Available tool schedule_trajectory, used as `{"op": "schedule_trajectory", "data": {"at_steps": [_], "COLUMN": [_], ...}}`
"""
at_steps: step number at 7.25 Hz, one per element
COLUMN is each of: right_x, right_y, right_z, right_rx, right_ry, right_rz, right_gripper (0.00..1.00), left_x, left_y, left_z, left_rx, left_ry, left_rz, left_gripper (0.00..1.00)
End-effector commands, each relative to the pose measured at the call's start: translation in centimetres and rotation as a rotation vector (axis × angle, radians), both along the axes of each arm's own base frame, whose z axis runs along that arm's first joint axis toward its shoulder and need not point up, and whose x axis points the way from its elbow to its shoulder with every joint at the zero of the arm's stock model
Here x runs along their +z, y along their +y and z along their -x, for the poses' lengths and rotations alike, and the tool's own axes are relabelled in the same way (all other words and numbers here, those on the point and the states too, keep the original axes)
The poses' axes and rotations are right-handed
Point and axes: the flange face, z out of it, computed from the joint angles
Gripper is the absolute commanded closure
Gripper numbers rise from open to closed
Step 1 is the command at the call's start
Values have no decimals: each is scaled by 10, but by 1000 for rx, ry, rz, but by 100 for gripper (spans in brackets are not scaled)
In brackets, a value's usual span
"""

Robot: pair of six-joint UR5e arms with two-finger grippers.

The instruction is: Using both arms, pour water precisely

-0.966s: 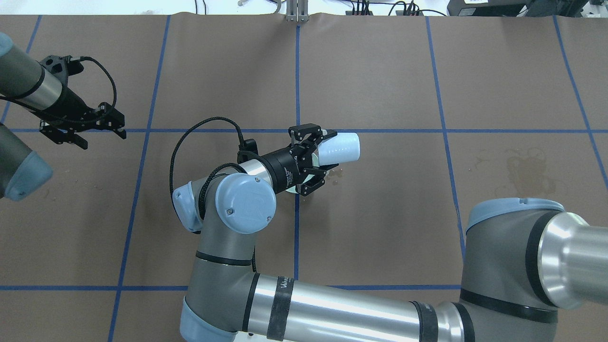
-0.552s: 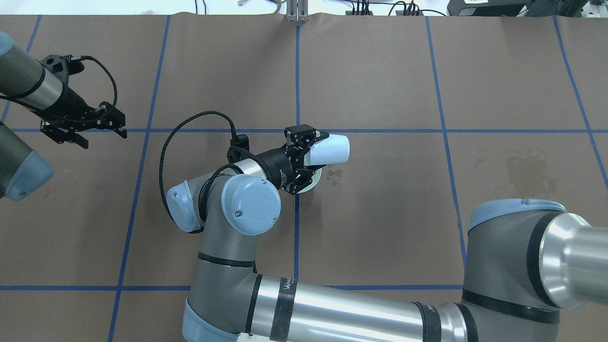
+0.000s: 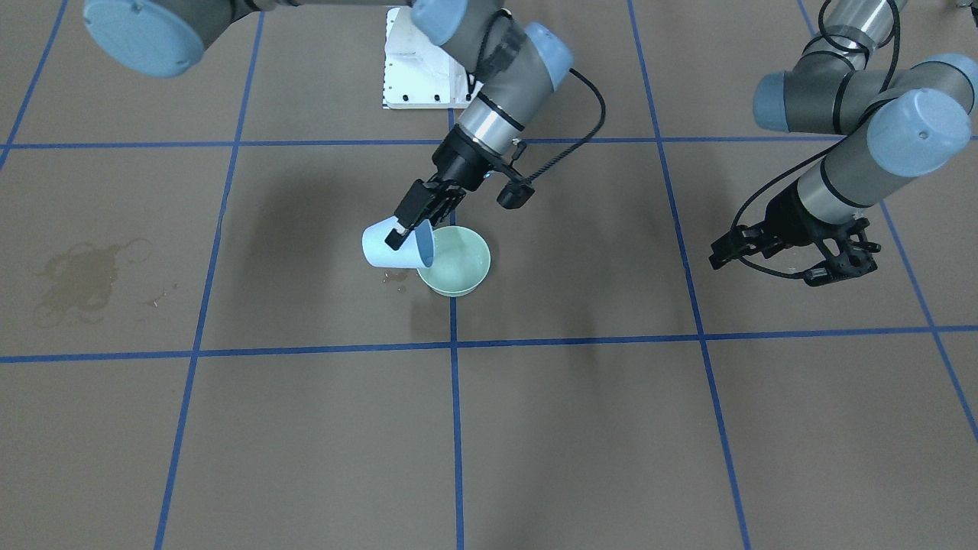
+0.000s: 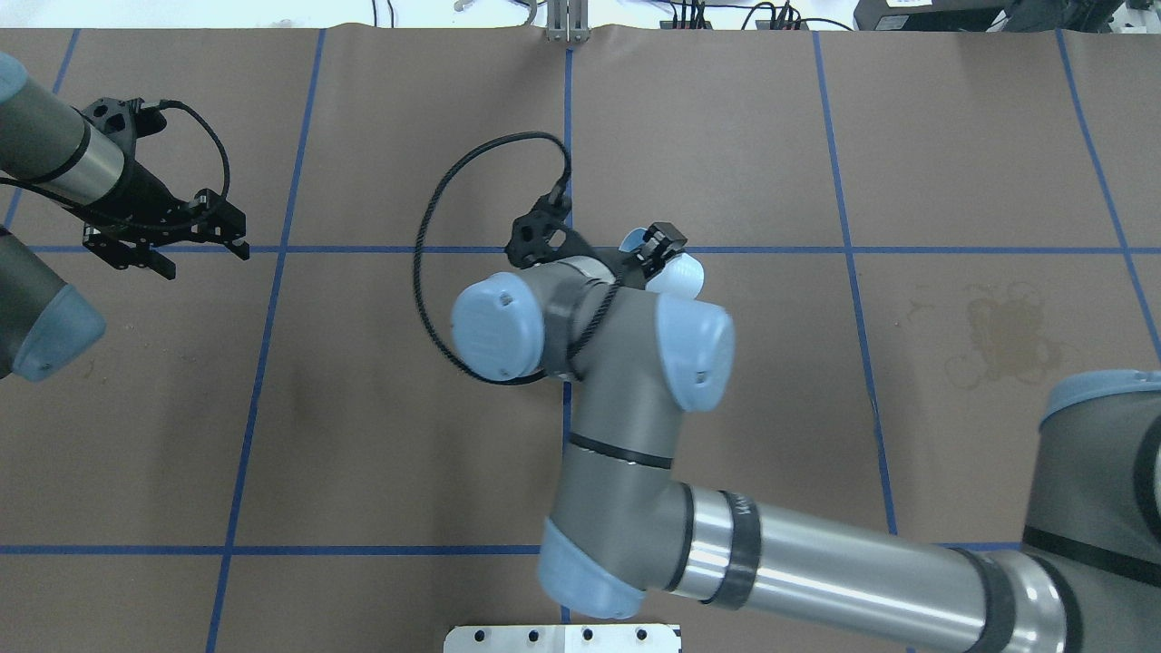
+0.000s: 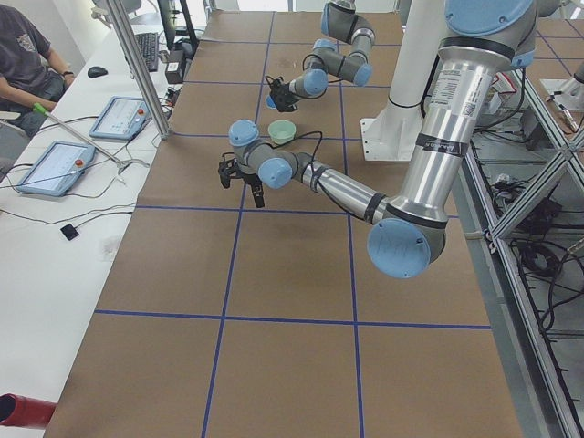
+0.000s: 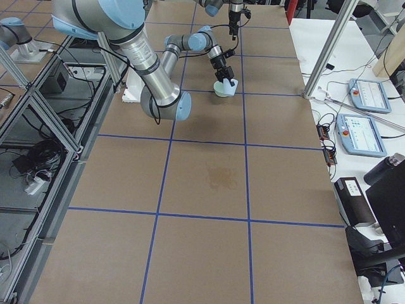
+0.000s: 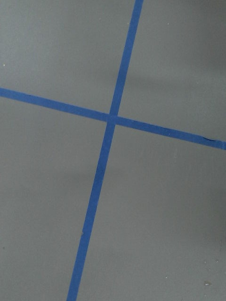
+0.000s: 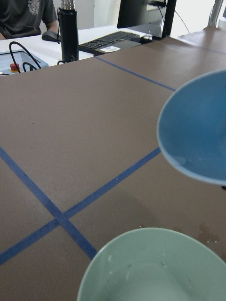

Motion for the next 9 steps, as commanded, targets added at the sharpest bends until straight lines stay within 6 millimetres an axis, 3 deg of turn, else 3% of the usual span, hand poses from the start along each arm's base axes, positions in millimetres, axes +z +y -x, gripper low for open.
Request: {"op": "schedule_trajectory", "data": {"at_steps": [1, 3, 5, 8, 9], "right_x": [46, 99, 148, 268, 299], "right_y": [-24, -26, -8, 40, 38], "right_z": [-99, -183, -232, -293, -291], "right_rx": [95, 144, 303, 314, 391], "right_ry": [-310, -377, -465, -616, -739], "right_rz": [117, 150, 204, 167, 184], "right_gripper": [100, 100, 100, 100, 100], "left_x": [-23, -39, -57, -66, -67], "left_y": [-5, -6, -5, -4, -3], "left_z": [-7, -7, -8, -9, -9], "left_rx": [-1, -3, -35, -46, -51], "left_ry": [19, 35, 54, 64, 64], "left_rz": [-26, -46, -30, -25, -18], "left_gripper": [0, 0, 0, 0, 0]}}
